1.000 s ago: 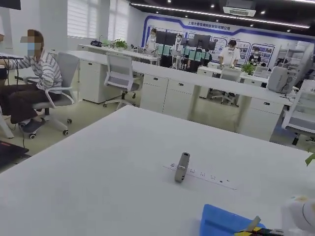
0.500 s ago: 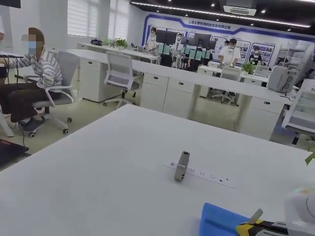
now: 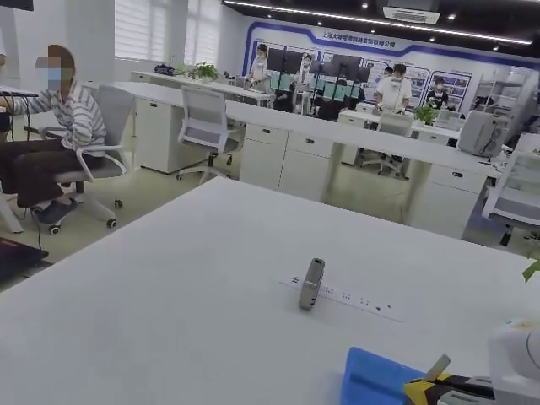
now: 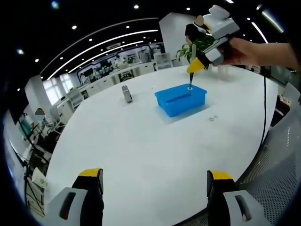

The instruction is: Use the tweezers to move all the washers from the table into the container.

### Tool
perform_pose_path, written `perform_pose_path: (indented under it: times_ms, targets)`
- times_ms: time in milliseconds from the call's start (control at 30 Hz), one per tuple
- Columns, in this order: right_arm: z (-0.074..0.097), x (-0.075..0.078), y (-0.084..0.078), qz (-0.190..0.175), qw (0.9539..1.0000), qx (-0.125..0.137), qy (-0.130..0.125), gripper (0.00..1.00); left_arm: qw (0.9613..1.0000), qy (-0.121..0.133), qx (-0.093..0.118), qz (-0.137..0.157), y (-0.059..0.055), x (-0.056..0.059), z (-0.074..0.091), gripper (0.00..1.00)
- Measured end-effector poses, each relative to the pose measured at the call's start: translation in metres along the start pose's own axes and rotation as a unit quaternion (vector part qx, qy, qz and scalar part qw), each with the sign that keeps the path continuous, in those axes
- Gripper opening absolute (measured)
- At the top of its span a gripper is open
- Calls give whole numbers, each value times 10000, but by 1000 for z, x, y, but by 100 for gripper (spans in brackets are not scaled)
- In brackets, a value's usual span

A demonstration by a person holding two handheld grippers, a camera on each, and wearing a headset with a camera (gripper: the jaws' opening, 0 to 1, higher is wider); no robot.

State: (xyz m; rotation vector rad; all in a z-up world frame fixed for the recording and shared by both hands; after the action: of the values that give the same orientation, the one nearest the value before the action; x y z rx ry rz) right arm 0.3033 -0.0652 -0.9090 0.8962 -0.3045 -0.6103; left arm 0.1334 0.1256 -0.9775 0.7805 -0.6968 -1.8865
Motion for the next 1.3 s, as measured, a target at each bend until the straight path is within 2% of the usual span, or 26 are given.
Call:
perform_pose_path:
  times_ms: [300,633,1300]
  targets:
    - [-2,2,-1,-5,10000,-13,12,2,10000,2,-32,-3,-1,0,0,93]
    - [-5,5,6,-5,10000,55,-1,2,10000,-10,-28,11,0,0,0,93]
    - [-20,21,13,-87,9998,94,-122,2,9999,-54,-99,-21,-3,1,-3,93]
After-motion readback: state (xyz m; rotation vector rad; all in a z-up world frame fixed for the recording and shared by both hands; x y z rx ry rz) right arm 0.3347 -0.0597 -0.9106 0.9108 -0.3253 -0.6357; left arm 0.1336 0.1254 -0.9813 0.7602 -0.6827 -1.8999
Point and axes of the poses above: the centre of the closed fingertips' face, and the gripper's own axes: z roughly backward along the fingers, x roughly to its right, y roughly out of its top, the point moved 5 cm from there along z, roughly backward along the fingers, and after that the axes turned 2 degrees about -z, right-handed, at the moved point
